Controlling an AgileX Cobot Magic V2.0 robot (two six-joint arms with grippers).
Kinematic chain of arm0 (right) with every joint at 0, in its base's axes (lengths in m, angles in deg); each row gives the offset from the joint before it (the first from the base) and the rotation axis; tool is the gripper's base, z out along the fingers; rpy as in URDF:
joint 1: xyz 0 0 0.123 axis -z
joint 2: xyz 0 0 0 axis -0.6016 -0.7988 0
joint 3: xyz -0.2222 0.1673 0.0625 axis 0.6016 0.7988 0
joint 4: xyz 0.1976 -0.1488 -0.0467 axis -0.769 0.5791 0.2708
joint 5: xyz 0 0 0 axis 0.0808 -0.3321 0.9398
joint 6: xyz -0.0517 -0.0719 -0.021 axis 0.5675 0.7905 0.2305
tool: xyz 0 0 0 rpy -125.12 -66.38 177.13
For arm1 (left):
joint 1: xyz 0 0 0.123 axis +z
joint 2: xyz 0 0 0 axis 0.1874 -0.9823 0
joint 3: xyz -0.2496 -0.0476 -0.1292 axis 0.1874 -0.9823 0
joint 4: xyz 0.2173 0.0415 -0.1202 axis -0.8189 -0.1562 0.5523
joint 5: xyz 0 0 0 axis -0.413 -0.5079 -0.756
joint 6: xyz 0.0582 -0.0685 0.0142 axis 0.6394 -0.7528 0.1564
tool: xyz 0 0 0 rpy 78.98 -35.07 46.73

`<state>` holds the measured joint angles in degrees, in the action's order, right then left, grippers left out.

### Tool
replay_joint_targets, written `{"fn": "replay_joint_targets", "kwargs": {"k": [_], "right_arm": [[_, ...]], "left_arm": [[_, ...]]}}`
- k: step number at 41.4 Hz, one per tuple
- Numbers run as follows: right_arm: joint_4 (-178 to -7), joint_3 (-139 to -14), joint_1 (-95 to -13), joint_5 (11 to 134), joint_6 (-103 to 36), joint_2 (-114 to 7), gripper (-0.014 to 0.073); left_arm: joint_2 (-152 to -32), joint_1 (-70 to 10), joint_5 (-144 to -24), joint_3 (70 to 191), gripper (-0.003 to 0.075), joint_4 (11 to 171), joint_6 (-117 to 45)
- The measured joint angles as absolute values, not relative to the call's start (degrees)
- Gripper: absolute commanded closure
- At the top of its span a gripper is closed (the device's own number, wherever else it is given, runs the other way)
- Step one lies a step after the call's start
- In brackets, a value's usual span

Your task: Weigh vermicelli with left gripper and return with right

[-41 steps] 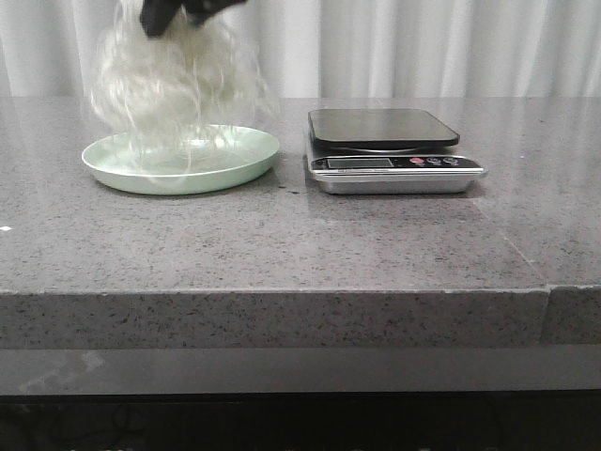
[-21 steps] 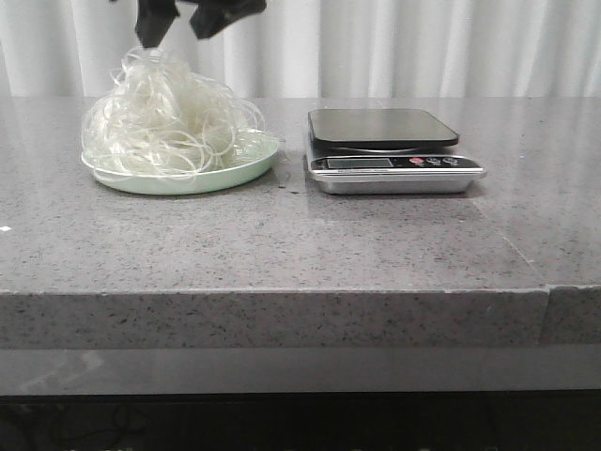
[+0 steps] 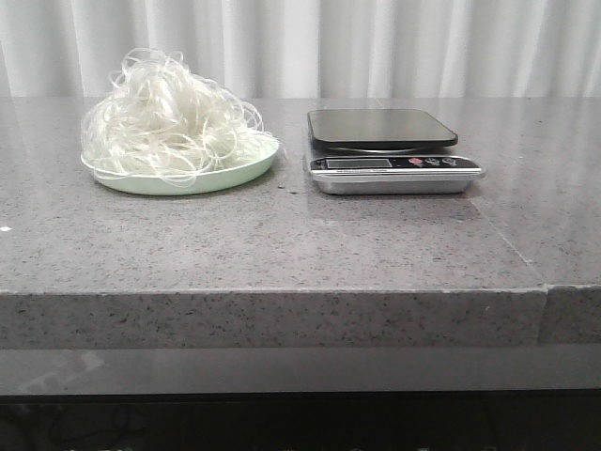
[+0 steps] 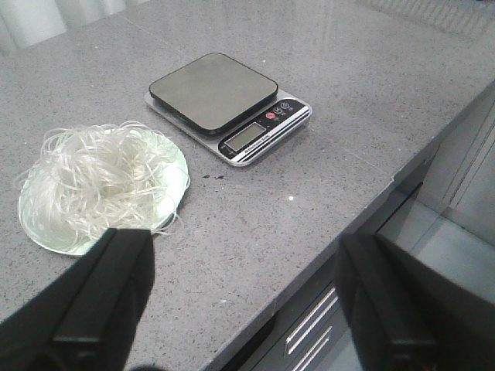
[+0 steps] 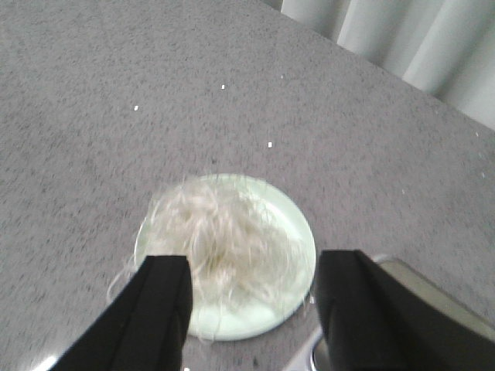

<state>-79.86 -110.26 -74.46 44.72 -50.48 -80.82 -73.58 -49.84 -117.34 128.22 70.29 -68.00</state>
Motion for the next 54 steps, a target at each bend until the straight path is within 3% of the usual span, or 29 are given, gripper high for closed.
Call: {"fn": "replay_joint_targets", "kwargs": {"k": [20,42,47,54], "right_arm": [[-79.39,-83.09,-69.73,38.85,-52.26,-52.44,0.012],[-79.01,-68.28,-69.73,31.71,-54.82,-30.25,0.0123],[-78.92,-67.57,-69.73,30.27,-54.82,-29.33,0.0183],[-78.92,-67.58,-69.73,29.48,-54.82,-29.23,0.0365]], "left_arm": [[-73.58,-49.84,-117.34,128.22,0.0176,70.29,-68.0],[-73.58,-49.84,-117.34,128.22,0.0181,70.29,-68.0],[-73.58,-49.84,-117.34,128.22,0.0257,70.29,-68.0],[-73.58,-49.84,-117.34,128.22,0.0402,70.29,-68.0]]}}
